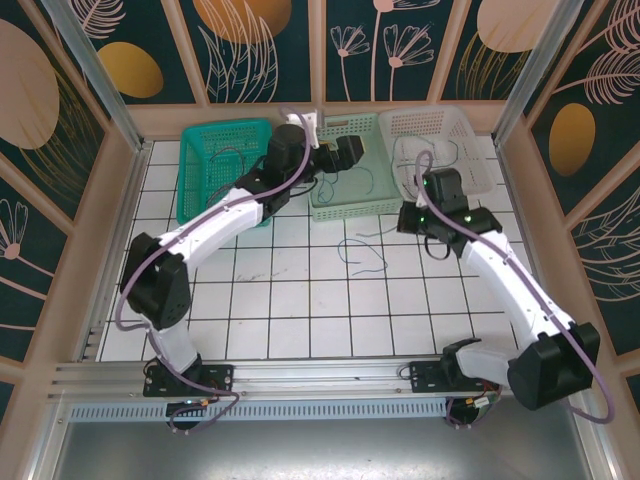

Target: Untangle the cables

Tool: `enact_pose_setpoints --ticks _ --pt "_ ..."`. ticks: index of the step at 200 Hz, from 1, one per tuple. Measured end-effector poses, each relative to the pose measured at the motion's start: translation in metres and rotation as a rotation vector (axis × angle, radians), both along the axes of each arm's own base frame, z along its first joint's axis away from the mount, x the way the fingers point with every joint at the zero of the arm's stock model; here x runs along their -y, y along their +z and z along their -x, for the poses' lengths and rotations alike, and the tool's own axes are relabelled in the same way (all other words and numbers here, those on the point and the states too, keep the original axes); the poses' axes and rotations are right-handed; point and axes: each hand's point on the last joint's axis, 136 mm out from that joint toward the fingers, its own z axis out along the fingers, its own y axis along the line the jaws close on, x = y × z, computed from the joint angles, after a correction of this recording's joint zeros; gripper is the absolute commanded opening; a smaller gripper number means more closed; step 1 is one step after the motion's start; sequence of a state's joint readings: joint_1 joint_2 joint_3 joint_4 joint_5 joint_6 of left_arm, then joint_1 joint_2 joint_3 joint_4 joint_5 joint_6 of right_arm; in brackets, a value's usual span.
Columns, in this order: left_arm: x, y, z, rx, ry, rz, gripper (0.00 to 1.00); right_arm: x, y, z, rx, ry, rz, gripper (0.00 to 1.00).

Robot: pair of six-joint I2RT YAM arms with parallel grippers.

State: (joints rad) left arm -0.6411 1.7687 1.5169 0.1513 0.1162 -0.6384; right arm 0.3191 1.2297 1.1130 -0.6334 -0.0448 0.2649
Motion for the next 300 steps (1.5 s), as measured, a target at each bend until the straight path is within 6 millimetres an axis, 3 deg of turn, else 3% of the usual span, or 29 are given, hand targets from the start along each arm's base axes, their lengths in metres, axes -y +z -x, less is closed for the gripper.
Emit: enact_pose_setpoints --ticks 13,28,64,93,119,185,219,239,262,300 --pt "-0.008 0.011 0.002 0.030 0.026 -0.012 0.99 0.016 0.005 -0.019 0.013 -0.045 0.039 0.00" --pt "-0.016 0.008 0.005 0.033 0.050 -0.037 0.99 0.039 0.004 -0.042 0.006 -0.106 0.083 0.00" --pt "-0.032 -0.042 0.015 -0.052 0.083 -0.137 0.99 0.079 -0.015 -0.079 -0.039 -0.203 0.171 0.00" --pt "-0.040 -0.067 0.020 -0.100 0.093 -0.191 0.99 0.094 -0.036 -0.095 -0.074 -0.235 0.203 0.00" --pt "-0.044 -0.070 0.023 -0.108 0.099 -0.200 0.99 0.105 -0.048 -0.112 -0.090 -0.262 0.204 0.00" --pt "-0.053 -0.074 0.033 -0.119 0.108 -0.202 0.99 0.141 -0.035 -0.137 0.002 -0.381 0.079 0.00" --pt "-0.053 -0.076 0.034 -0.130 0.111 -0.194 0.99 0.137 -0.034 -0.147 0.026 -0.368 0.033 0.00" --pt "-0.053 -0.076 0.034 -0.134 0.114 -0.188 0.99 0.137 -0.048 -0.159 0.000 -0.355 0.033 0.00" --pt "-0.053 -0.078 0.034 -0.140 0.117 -0.184 0.99 0.140 -0.078 -0.175 -0.059 -0.338 0.071 0.00" --pt "-0.057 -0.089 0.035 -0.164 0.135 -0.192 0.99 0.151 -0.121 -0.174 -0.166 -0.322 0.122 0.00"
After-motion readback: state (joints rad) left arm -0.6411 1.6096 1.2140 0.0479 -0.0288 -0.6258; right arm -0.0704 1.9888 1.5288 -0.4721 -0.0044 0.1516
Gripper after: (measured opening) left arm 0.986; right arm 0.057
